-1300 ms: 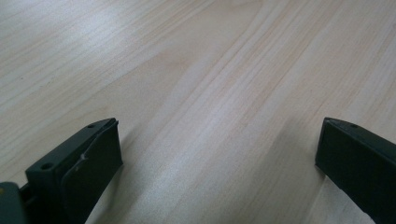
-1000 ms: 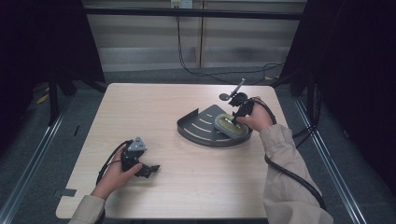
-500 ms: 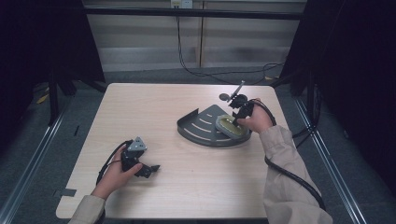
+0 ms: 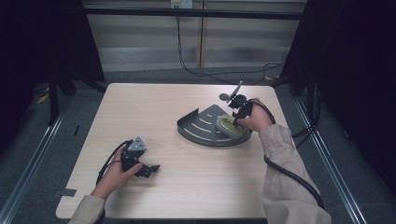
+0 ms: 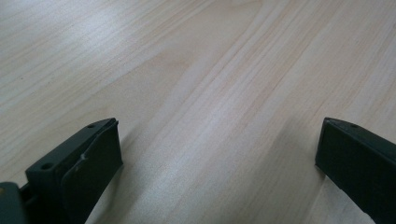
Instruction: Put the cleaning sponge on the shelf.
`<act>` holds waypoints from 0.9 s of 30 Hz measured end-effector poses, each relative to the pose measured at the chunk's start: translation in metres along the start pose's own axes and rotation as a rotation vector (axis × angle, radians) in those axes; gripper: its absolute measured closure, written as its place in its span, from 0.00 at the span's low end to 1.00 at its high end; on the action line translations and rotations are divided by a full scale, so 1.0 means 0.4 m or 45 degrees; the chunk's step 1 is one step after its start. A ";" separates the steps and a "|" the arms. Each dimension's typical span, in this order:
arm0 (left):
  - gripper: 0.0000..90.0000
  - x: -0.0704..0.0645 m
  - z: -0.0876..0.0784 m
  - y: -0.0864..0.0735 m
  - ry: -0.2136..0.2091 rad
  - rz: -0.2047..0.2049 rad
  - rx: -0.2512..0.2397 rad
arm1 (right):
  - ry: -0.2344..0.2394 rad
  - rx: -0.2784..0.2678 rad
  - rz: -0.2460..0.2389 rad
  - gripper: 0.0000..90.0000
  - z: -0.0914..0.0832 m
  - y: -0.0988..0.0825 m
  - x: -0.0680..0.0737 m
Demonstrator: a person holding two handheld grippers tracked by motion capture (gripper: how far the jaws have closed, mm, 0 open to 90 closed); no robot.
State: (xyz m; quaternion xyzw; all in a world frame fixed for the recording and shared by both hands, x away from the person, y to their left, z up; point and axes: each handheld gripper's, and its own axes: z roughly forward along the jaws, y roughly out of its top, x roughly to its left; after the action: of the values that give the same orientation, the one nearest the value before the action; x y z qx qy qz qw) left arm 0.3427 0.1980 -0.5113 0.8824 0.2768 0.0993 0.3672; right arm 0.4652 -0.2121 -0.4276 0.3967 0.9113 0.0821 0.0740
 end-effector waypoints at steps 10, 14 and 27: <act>0.00 0.001 -0.001 0.000 0.008 0.010 0.002 | 0.010 0.018 0.007 0.78 0.003 0.003 -0.002; 0.00 0.001 -0.001 0.000 0.004 0.007 0.001 | 0.014 0.018 0.014 0.77 0.004 0.002 -0.003; 0.00 0.001 -0.001 0.000 0.006 0.009 0.001 | 0.015 0.049 0.017 0.74 0.002 0.003 -0.003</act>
State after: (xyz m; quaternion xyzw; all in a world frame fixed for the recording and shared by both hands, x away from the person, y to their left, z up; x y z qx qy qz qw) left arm 0.3430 0.1983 -0.5111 0.8832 0.2748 0.1026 0.3659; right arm 0.4669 -0.2120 -0.4280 0.4035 0.9104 0.0675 0.0607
